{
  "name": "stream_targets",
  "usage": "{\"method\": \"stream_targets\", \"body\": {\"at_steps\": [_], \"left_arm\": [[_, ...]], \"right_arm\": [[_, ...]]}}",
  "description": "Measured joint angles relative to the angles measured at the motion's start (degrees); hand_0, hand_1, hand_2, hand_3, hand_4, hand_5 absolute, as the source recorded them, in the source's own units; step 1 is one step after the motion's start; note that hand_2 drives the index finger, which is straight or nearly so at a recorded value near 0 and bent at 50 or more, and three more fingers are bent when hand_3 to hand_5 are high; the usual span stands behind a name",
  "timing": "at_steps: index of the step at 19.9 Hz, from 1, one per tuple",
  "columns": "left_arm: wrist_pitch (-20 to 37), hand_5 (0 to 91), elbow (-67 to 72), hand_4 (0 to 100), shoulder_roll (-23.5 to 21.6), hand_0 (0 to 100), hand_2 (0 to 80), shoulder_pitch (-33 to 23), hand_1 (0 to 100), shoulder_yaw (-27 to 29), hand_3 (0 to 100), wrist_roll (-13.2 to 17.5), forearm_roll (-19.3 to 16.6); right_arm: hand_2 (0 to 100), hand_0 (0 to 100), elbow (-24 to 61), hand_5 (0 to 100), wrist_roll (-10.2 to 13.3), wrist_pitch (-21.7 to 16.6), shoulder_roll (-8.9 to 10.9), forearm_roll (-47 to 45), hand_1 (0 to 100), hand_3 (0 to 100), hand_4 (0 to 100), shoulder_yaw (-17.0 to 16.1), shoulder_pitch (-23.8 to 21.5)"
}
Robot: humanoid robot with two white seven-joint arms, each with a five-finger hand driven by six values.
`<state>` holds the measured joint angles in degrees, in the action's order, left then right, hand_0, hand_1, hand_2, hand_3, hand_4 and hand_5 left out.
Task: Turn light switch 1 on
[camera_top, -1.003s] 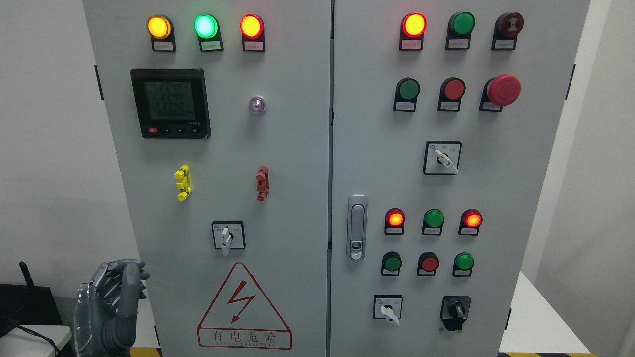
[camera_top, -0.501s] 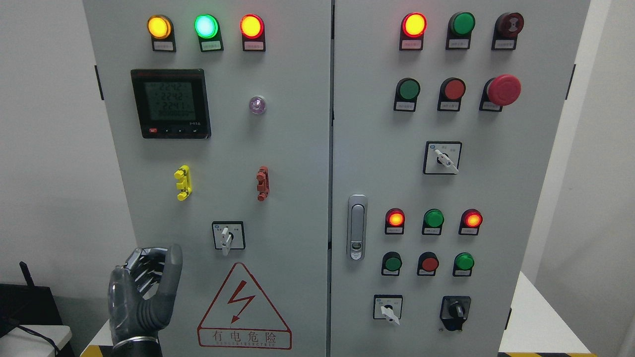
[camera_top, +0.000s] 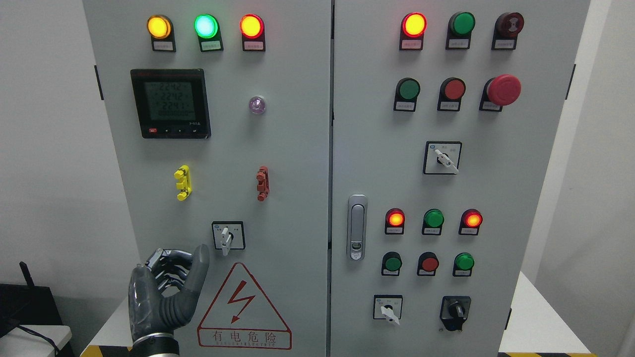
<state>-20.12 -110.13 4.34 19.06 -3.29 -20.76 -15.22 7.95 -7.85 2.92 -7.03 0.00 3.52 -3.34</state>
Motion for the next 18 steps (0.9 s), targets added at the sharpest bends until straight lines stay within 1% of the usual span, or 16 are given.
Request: {"method": "stream_targets", "body": {"at_steps": [10,14,18], "left_arm": [[-5.5,78.0,0.2,81,0.4,7,59.0,1.8,45,-1.7,76,-0.7,-1.2],[-6.4,78.2,0.4,81,0.5,9,58.2,2.4,45,-2.3,76,-0.9,-1.3],[-6.7,78.4,0.7,81,0.6,10,58.1,2.7,44,-3.1,76,-2.5,-1.3]], "right_arm": [[0,12,0.0,0,0.0,0.0,0.00,0.0,39,0,0,0.0,0.0],[0,12,0.0,0,0.0,0.0,0.00,0.0,39,0,0,0.0,0.0],[0,12,0.0,0,0.0,0.0,0.00,0.0,39,0,0,0.0,0.0]]}}
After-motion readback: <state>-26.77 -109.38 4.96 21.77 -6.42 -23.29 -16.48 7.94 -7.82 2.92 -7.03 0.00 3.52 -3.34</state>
